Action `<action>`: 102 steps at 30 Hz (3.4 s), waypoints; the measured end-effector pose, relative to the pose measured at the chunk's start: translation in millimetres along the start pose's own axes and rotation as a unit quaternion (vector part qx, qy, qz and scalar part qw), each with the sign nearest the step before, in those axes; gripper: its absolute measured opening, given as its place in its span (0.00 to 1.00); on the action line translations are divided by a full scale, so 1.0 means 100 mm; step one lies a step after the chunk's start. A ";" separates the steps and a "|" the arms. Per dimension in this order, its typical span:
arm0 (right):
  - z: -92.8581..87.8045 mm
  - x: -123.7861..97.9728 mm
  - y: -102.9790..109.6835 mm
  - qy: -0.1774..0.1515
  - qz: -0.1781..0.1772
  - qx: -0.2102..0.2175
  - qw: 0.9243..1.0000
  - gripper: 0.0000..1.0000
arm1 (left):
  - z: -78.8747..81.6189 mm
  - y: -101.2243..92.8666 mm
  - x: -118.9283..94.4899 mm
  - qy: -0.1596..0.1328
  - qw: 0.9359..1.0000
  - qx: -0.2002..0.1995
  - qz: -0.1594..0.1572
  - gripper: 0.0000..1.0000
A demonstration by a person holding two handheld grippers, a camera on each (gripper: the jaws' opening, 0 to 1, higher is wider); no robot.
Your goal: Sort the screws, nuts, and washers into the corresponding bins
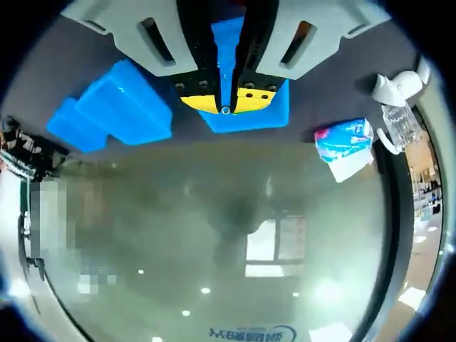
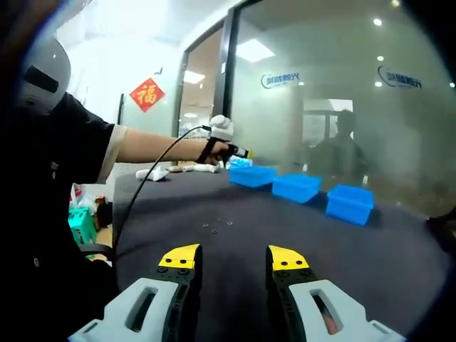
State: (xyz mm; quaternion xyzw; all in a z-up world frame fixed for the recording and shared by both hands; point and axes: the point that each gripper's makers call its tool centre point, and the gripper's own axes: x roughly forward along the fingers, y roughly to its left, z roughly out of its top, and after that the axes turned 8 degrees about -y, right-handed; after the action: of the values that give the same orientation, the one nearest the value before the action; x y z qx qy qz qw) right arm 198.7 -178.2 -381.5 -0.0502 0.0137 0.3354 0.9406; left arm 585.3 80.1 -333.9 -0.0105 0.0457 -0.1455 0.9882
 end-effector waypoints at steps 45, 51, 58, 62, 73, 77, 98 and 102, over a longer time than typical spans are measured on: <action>0.21 0.05 0.04 -0.022 0.003 -0.006 1.000 0.33 | -0.03 -0.98 -2.16 -0.030 0.974 0.027 -0.221 0.43; 0.29 0.06 0.00 -0.029 -0.004 -0.006 1.000 0.33 | -0.08 -1.00 -2.58 -0.033 0.968 0.024 -0.248 0.43; 0.33 0.09 0.00 -0.026 0.001 -0.013 1.000 0.33 | -0.20 -0.95 -3.00 -0.021 0.961 0.043 -0.273 0.44; 0.34 0.09 -0.01 -0.028 -0.001 -0.013 1.000 0.33 | -0.22 -0.94 -3.15 -0.025 0.958 0.047 -0.282 0.44; 0.32 0.08 0.01 -0.026 0.001 -0.012 1.000 0.33 | -0.41 -1.01 -3.44 0.010 0.942 0.076 -0.328 0.44; 0.29 0.09 0.03 -0.024 0.005 -0.011 1.000 0.33 | -0.54 -1.09 -3.47 0.040 0.931 0.084 -0.352 0.44; 0.20 0.20 0.03 0.047 0.072 -0.055 0.995 0.33 | -0.56 -1.00 -3.44 0.039 0.938 0.075 -0.335 0.44; 0.19 0.26 0.03 0.055 0.091 -0.047 0.993 0.33 | -0.56 -0.97 -3.44 0.038 0.940 0.072 -0.331 0.44</action>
State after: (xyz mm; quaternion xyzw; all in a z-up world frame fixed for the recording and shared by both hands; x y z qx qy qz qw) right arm 216.9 -157.8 -364.8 -0.1112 0.0538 0.4168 0.9006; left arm 223.8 86.3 -356.8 0.0518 0.0664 -0.4672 0.8801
